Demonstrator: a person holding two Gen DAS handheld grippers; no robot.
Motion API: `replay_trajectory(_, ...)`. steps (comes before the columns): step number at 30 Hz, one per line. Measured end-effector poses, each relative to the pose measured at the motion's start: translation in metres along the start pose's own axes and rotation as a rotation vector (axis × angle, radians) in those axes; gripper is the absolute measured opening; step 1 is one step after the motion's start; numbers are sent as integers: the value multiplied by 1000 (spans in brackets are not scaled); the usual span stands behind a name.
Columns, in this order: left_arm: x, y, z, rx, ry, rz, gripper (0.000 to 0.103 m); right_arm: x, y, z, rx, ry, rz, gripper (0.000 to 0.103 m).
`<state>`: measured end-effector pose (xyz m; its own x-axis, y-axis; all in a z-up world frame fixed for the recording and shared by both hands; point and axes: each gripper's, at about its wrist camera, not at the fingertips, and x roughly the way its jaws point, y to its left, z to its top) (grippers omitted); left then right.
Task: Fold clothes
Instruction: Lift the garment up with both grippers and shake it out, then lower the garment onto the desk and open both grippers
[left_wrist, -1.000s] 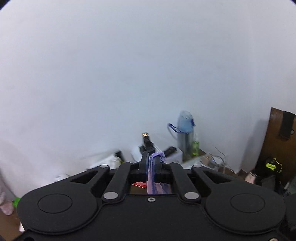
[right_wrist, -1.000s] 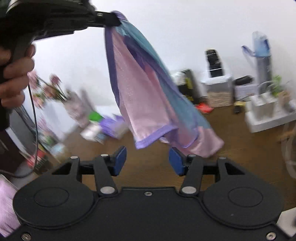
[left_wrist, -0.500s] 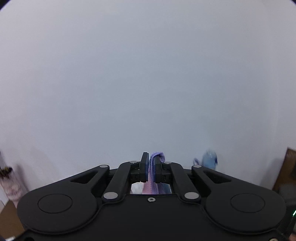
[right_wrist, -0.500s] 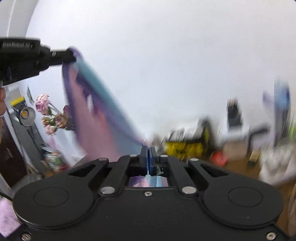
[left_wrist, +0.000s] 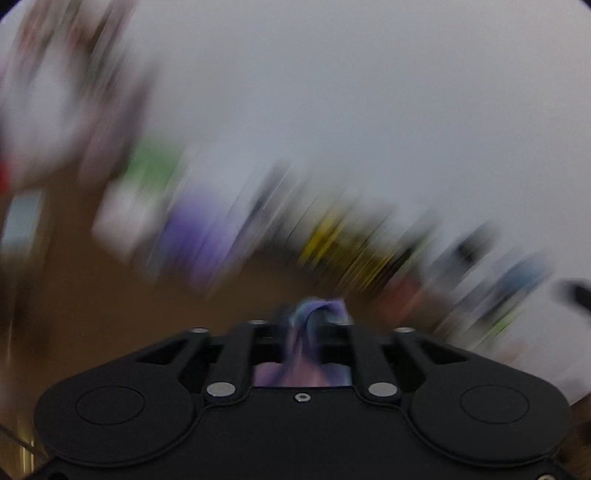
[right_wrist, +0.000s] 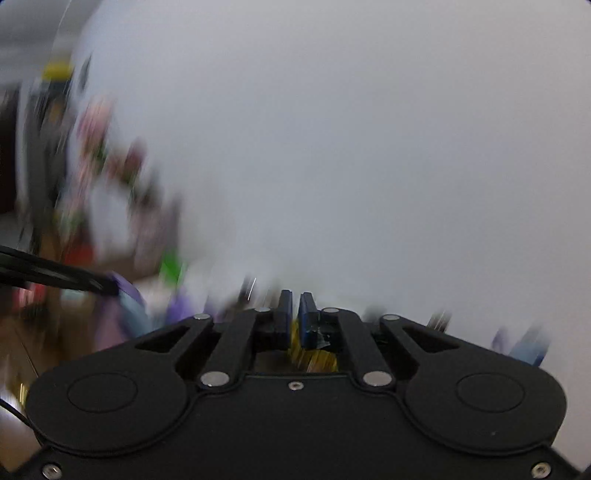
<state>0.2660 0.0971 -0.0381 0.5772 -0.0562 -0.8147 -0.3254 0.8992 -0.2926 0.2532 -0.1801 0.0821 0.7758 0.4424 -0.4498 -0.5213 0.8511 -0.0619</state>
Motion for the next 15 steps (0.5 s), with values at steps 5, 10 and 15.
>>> replay_trajectory(5,15,84,-66,5,99,50,28,24,54,-106,-3,262,134,19)
replay_trajectory(10,28,57,-74,297,46,25,58,23,85,-162,54,411,180,21)
replay_trajectory(15,70,-18,-80,705,34,-23,60,14,85,-170,75,419,131,33)
